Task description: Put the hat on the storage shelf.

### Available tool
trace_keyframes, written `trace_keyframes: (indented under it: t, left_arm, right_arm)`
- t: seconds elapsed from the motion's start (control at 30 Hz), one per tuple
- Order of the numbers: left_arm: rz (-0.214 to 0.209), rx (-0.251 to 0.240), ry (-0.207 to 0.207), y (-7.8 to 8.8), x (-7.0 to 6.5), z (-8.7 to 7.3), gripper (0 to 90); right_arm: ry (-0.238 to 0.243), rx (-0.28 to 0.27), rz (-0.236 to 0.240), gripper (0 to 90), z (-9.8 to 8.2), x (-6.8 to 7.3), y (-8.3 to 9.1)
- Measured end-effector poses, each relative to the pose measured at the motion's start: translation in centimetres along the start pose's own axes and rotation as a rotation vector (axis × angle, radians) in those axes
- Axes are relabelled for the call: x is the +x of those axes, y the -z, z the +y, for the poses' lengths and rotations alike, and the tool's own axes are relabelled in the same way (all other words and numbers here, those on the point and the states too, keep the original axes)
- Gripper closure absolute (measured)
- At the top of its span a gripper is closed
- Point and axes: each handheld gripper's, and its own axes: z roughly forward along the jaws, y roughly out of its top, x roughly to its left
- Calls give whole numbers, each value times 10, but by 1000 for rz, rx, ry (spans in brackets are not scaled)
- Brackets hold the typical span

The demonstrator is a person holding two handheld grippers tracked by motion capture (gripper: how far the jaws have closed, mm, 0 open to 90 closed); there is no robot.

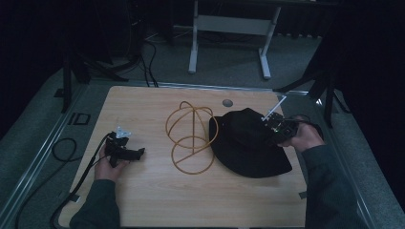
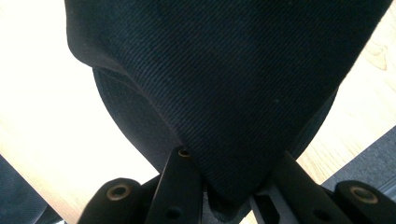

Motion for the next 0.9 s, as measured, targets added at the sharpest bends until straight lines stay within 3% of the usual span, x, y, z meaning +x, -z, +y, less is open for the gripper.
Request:
trace_keyframes:
  t: [0.27, 0.9]
  left_arm:
    - [0, 0, 0, 0, 0, 0, 20]
    - [0, 0, 0, 0, 0, 0, 20]
  right_arm:
    - [5, -23, -3, 853, 0, 0, 9]
    - [-19, -144, -5, 853, -15, -8, 31]
